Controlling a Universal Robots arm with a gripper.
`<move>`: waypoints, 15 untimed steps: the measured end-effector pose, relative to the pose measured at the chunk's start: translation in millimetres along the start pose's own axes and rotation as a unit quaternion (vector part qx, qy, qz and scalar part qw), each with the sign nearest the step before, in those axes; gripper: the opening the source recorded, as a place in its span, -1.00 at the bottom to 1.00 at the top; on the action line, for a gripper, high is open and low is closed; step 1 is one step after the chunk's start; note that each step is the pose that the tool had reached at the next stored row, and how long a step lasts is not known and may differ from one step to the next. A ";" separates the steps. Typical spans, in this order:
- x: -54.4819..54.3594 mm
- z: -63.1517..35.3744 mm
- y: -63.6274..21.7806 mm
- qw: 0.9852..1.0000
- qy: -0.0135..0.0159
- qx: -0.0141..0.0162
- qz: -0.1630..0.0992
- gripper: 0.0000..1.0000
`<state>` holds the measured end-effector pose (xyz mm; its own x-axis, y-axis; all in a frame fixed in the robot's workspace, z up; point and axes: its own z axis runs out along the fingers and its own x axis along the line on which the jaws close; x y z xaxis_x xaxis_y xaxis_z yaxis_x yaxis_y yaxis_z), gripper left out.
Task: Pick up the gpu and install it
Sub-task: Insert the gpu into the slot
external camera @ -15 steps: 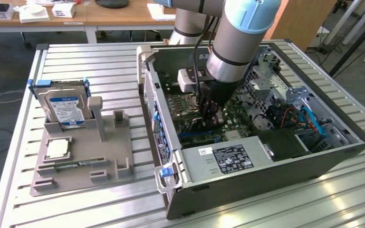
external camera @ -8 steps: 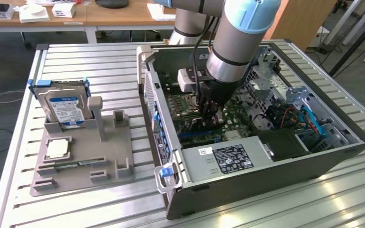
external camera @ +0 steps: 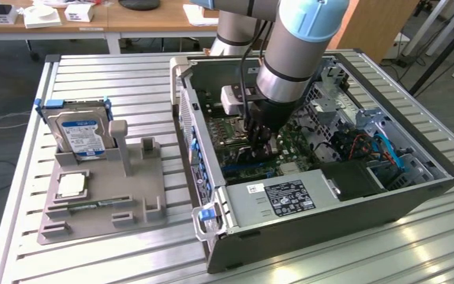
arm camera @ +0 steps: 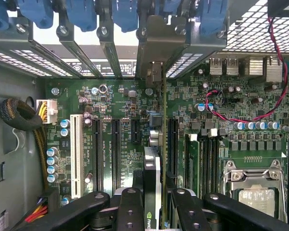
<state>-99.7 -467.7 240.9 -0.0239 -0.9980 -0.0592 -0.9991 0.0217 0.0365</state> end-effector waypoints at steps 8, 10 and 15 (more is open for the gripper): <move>0.0 0.3 1.1 1.000 0.000 0.000 0.000 -0.46; 0.0 0.3 1.2 1.000 0.000 0.000 0.000 -0.46; 0.0 0.3 1.6 1.000 0.000 0.000 0.000 -0.46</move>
<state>-101.3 -467.7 240.6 -0.0239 -0.9980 -0.0593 -0.9991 0.0218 0.0358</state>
